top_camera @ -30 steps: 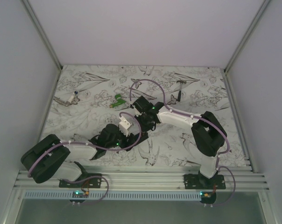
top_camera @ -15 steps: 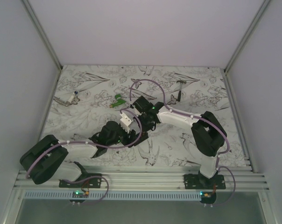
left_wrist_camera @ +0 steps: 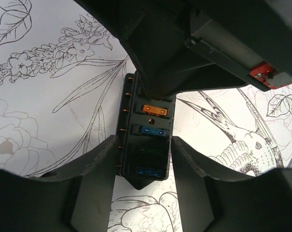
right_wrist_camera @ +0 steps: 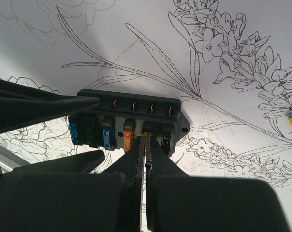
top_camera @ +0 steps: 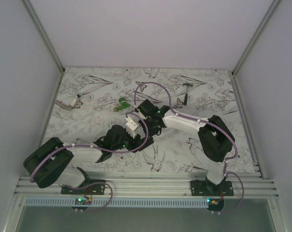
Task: Snap on the fuse box
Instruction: Install the fuse at the fuse box base.
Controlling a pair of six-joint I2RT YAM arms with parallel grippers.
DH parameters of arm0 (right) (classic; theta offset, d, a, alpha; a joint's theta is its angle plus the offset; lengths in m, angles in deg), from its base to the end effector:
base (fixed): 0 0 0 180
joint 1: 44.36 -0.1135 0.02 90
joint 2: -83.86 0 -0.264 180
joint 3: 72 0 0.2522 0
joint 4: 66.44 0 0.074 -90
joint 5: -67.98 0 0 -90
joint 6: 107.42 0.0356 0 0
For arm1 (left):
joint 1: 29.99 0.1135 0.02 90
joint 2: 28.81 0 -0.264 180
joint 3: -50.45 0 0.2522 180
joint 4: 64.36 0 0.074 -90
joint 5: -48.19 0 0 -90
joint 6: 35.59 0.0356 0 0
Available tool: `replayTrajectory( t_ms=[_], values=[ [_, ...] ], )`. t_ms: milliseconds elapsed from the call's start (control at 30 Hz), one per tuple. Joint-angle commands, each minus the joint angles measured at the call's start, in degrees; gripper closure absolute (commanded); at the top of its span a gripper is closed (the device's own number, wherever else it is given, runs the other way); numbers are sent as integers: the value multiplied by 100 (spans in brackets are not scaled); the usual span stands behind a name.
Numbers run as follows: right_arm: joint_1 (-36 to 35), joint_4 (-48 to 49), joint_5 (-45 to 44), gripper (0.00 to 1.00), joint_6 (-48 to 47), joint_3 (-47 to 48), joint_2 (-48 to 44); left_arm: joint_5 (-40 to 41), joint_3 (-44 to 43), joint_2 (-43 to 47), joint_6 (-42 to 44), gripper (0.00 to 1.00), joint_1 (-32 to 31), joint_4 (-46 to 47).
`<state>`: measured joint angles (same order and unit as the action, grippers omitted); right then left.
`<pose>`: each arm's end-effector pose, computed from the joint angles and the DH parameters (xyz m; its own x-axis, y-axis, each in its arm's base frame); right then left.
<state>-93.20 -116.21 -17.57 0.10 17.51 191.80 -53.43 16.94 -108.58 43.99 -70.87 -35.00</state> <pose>0.2488 0.2888 0.1833 -0.8144 -0.4756 -0.3325 -0.5499 0.8155 0.1805 0.1856 -0.1701 0.1594 -0.3585 0.0760 -0.9304 0.7340 0.6387 -0.2306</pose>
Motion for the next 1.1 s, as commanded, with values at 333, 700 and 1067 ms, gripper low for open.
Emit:
replayTrajectory(
  t_ms=[333, 700, 1067],
  values=[
    [-29, -477, -16, 100, -81, -403, 728, 102, 173, 144, 458, 50, -148, -175],
    [-30, -510, 4, 100, -77, -375, 737, 274, 173, 206, 577, 53, -271, -220],
    [-45, -604, -45, 100, -86, -789, 669, 501, 173, 125, 373, 66, -271, -300]
  ],
)
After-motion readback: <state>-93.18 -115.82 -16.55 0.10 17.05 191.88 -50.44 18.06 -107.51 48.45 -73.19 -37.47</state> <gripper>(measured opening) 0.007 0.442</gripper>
